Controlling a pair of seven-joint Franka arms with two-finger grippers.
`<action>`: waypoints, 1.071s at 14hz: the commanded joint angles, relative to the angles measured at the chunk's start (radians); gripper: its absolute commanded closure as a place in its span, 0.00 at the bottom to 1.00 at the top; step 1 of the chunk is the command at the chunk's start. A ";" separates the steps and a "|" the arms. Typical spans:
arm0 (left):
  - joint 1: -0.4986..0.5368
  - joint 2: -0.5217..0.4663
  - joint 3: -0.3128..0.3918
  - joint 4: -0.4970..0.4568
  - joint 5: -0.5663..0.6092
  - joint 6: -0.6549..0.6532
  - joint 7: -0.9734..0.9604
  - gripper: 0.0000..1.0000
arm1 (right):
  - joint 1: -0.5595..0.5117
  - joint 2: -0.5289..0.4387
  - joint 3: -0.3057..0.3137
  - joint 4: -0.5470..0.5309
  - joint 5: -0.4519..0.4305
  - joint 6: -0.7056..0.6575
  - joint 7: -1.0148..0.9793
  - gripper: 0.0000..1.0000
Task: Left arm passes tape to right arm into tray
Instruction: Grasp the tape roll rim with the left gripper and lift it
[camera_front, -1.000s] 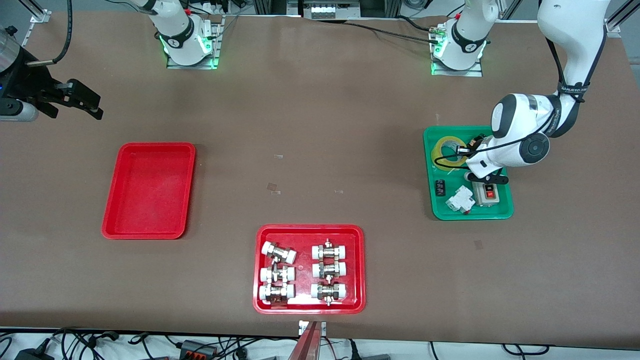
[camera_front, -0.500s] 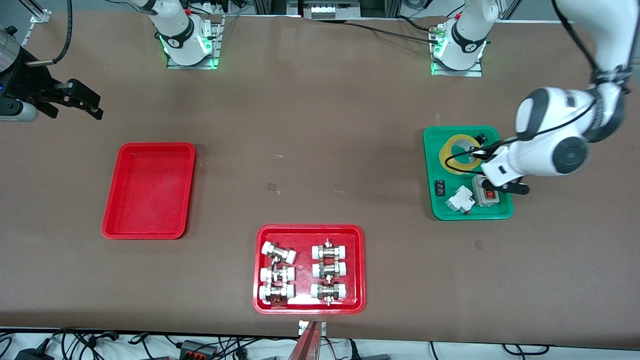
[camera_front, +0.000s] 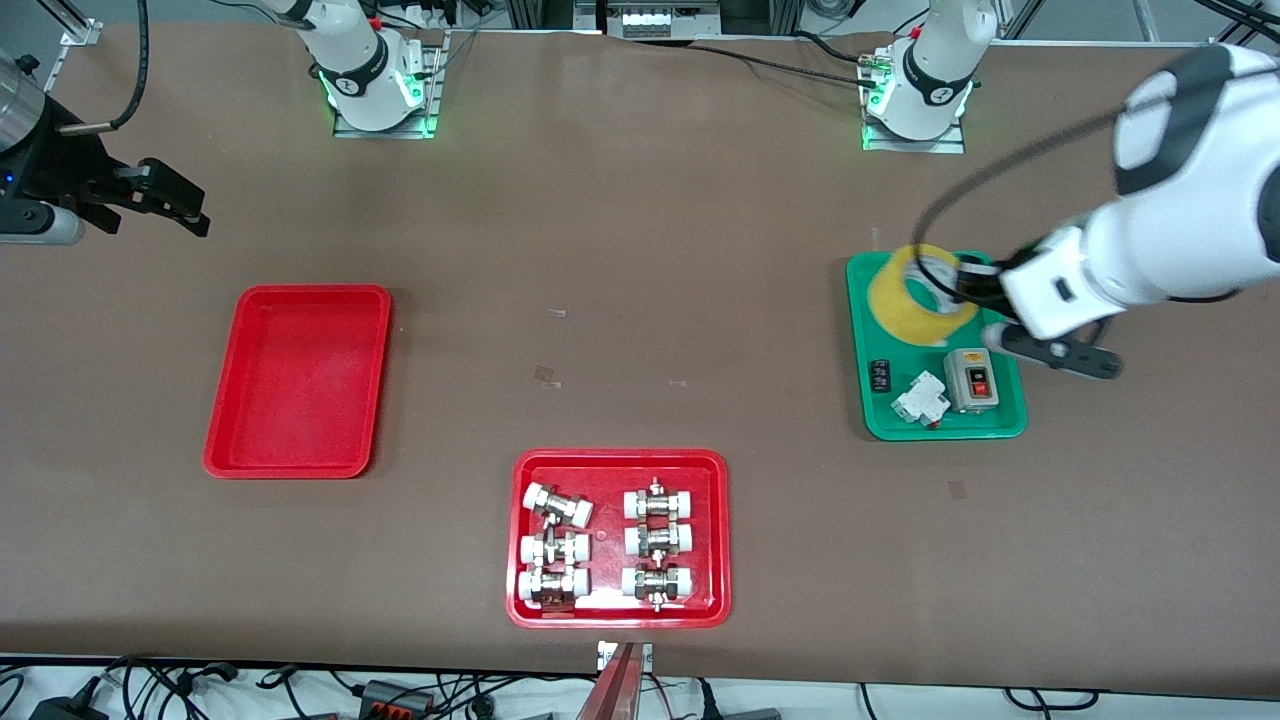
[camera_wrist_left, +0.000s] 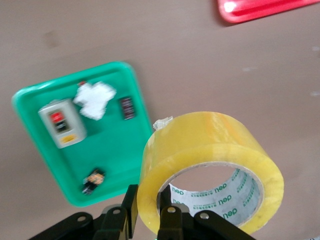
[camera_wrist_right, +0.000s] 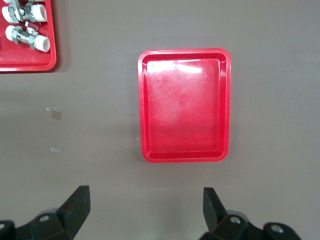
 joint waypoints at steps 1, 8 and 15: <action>-0.127 0.182 -0.007 0.174 -0.043 0.028 -0.063 1.00 | -0.004 0.016 0.003 0.006 0.002 -0.027 -0.015 0.00; -0.324 0.414 -0.007 0.256 -0.413 0.468 -0.575 1.00 | -0.009 0.068 0.004 0.009 0.185 -0.089 -0.045 0.00; -0.422 0.449 -0.004 0.253 -0.827 0.695 -0.707 1.00 | -0.002 0.226 0.007 0.011 0.624 0.093 -0.065 0.00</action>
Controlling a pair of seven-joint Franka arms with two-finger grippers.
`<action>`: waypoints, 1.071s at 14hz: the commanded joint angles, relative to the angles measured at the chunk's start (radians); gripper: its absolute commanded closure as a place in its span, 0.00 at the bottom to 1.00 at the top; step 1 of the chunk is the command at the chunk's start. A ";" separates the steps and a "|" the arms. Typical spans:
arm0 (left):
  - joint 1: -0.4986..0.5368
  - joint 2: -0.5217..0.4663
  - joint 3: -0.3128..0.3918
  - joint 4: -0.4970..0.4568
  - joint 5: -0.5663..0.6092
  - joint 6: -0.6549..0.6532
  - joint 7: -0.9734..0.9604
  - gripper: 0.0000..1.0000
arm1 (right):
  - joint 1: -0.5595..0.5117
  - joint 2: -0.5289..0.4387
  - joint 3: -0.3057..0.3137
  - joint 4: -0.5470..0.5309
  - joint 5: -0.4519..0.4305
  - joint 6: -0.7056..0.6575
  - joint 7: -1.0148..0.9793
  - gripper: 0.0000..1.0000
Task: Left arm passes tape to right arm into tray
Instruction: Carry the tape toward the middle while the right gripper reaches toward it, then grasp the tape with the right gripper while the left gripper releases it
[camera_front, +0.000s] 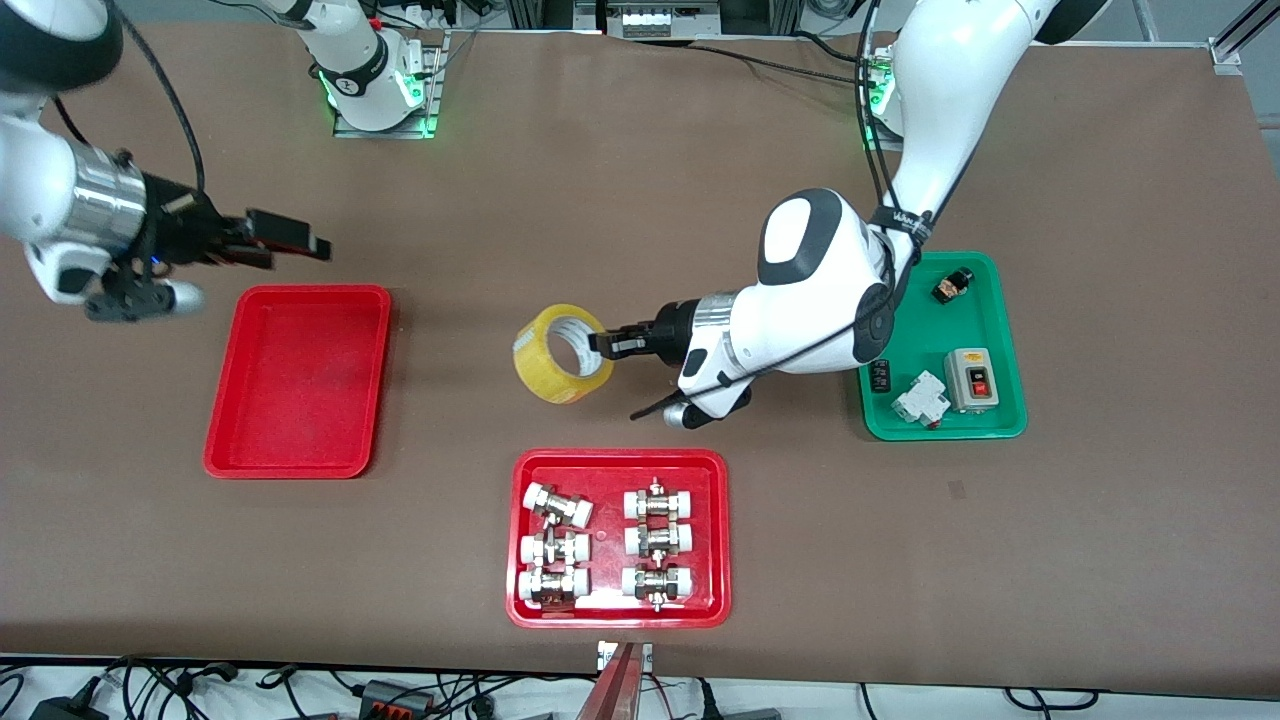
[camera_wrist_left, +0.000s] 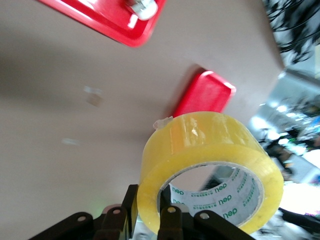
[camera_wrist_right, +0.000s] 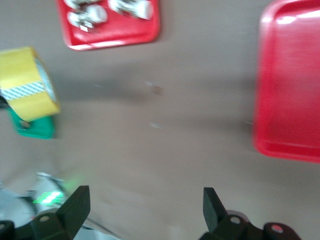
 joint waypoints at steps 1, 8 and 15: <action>-0.079 0.042 0.005 0.035 -0.102 0.172 -0.072 1.00 | 0.010 0.061 0.010 0.015 0.142 0.095 -0.053 0.00; -0.124 0.061 0.005 0.027 -0.112 0.302 -0.150 1.00 | 0.164 0.148 0.010 0.018 0.245 0.346 -0.137 0.00; -0.124 0.061 0.005 0.026 -0.131 0.302 -0.143 1.00 | 0.207 0.249 0.012 0.066 0.258 0.458 -0.251 0.00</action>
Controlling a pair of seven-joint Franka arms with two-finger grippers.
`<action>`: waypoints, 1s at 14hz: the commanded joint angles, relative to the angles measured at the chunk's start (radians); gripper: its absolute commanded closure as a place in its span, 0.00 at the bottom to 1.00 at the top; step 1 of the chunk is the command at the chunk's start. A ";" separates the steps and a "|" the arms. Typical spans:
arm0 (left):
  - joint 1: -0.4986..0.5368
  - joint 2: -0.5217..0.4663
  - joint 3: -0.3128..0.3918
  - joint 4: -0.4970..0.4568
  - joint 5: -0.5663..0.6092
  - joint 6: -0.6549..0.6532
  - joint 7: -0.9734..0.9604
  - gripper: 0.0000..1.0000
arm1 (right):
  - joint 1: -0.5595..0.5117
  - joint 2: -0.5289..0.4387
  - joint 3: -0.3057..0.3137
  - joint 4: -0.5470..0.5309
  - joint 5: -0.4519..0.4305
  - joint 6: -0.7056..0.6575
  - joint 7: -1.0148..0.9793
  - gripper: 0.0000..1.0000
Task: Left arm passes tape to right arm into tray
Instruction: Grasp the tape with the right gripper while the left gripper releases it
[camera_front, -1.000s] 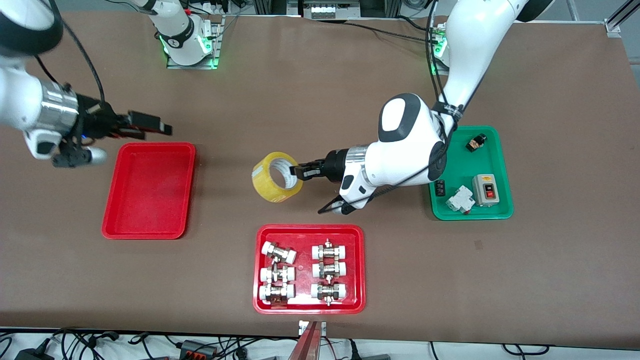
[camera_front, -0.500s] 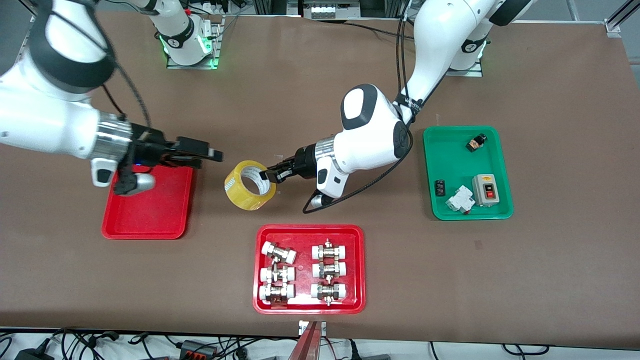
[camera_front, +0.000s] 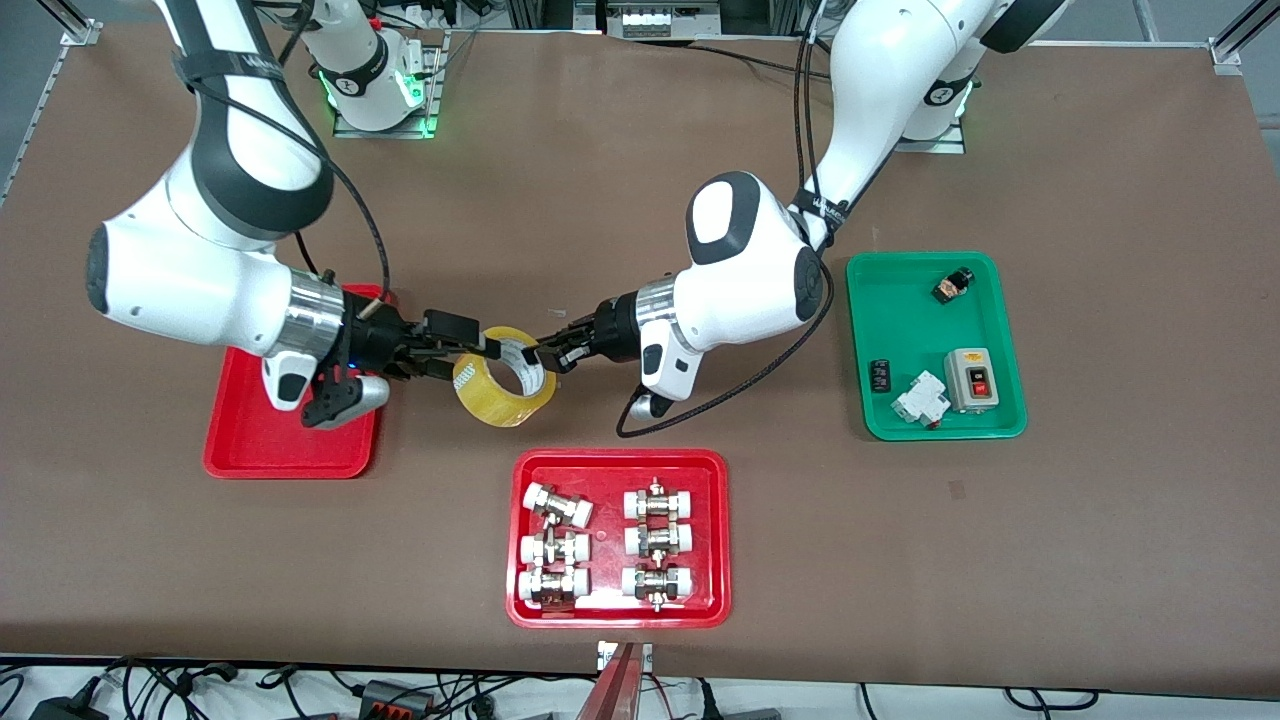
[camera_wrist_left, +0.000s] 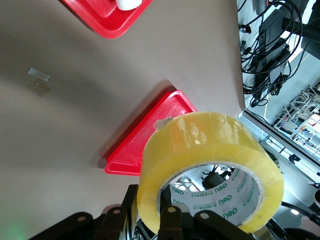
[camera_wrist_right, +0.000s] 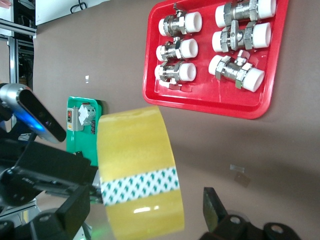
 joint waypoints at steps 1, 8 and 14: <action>-0.005 0.006 0.002 0.025 -0.029 0.002 0.011 1.00 | 0.005 0.033 -0.003 0.053 0.019 0.003 -0.028 0.00; -0.003 0.006 0.002 0.024 -0.023 0.002 0.015 0.99 | 0.005 0.030 -0.004 0.079 0.011 0.002 -0.020 1.00; 0.036 -0.027 0.019 0.017 -0.009 -0.004 0.013 0.00 | 0.007 0.027 -0.004 0.079 0.011 0.002 -0.019 1.00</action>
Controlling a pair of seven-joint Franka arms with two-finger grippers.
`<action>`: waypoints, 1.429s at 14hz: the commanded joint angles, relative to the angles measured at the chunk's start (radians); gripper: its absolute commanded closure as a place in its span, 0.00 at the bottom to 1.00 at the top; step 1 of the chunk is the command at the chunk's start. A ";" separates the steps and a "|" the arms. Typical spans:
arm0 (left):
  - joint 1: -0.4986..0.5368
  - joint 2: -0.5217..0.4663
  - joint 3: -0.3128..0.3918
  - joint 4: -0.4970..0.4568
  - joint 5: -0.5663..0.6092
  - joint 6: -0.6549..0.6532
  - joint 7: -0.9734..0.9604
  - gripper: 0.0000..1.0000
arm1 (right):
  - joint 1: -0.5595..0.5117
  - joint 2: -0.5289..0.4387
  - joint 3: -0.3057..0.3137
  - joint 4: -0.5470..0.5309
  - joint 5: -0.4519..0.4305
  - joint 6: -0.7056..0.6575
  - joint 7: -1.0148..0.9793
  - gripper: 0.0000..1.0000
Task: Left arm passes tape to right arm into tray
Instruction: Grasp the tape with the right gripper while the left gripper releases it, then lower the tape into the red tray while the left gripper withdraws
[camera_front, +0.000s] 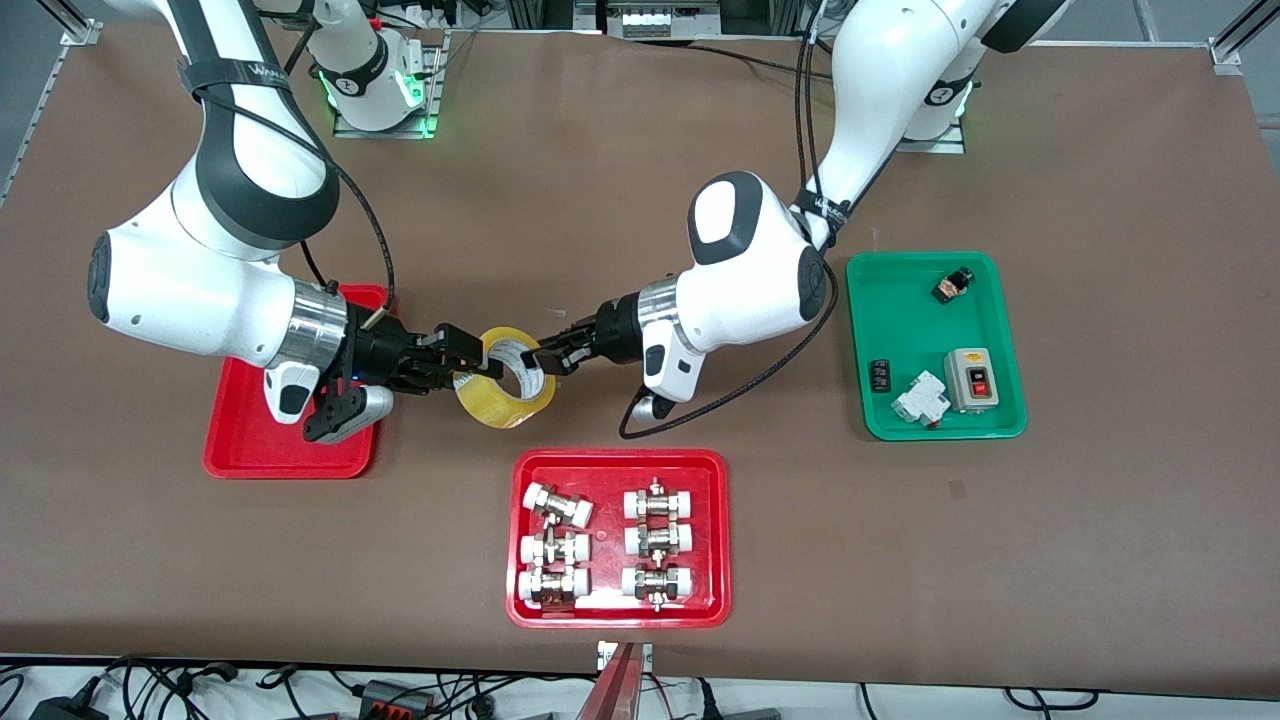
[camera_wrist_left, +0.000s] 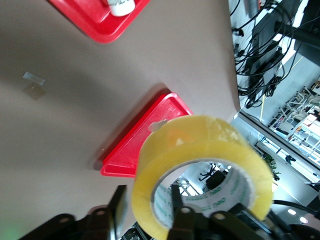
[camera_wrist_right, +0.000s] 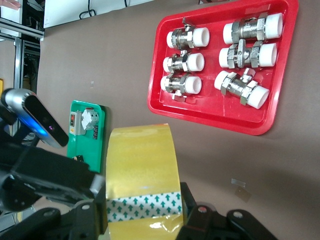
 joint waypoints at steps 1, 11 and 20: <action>0.057 -0.047 0.008 -0.013 0.008 -0.015 0.011 0.00 | 0.006 0.005 0.000 0.027 0.009 0.000 0.002 1.00; 0.361 -0.298 -0.007 -0.039 0.690 -0.733 0.033 0.00 | -0.348 0.099 -0.010 -0.078 -0.086 -0.284 -0.387 1.00; 0.513 -0.464 0.007 -0.097 1.018 -1.100 0.167 0.00 | -0.523 0.226 -0.011 -0.139 -0.175 -0.289 -0.783 0.98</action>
